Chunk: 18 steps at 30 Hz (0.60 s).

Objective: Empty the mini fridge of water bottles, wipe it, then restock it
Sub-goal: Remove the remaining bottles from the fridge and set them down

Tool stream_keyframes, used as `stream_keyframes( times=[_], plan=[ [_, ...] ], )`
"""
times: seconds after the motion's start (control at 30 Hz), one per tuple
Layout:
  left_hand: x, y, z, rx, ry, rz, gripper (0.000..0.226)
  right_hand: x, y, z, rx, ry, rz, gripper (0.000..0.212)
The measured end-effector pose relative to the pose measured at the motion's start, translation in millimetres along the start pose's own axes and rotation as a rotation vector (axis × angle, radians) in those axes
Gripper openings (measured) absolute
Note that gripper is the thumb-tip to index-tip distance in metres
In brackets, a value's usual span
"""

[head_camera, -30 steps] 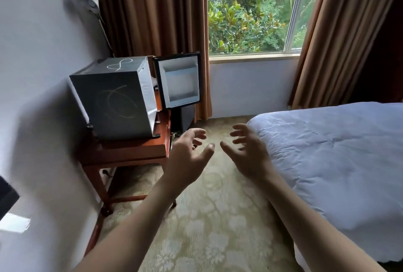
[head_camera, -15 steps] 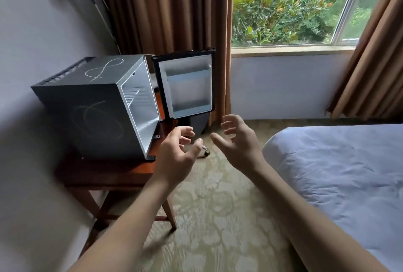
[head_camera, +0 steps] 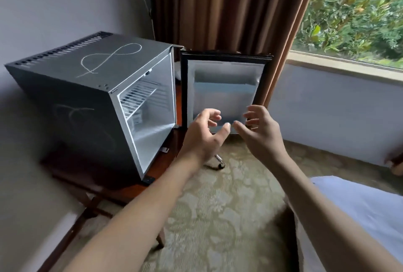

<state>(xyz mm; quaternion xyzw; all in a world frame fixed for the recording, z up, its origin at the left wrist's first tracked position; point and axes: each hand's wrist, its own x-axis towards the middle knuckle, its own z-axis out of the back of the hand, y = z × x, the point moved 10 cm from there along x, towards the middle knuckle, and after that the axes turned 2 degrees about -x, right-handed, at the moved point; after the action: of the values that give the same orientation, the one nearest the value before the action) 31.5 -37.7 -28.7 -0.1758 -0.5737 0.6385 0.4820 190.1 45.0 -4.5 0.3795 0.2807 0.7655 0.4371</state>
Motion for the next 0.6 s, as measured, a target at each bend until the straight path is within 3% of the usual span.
stream_keyframes(
  times=[0.27,0.6],
  plan=[
    [68,78,35,0.140,-0.186,0.125,0.044,92,-21,-138,0.076,0.330,0.090,0.059],
    [95,186,66,0.306,-0.660,0.413,0.046,165,-47,-302,0.204,0.834,0.301,0.066]
  ],
)
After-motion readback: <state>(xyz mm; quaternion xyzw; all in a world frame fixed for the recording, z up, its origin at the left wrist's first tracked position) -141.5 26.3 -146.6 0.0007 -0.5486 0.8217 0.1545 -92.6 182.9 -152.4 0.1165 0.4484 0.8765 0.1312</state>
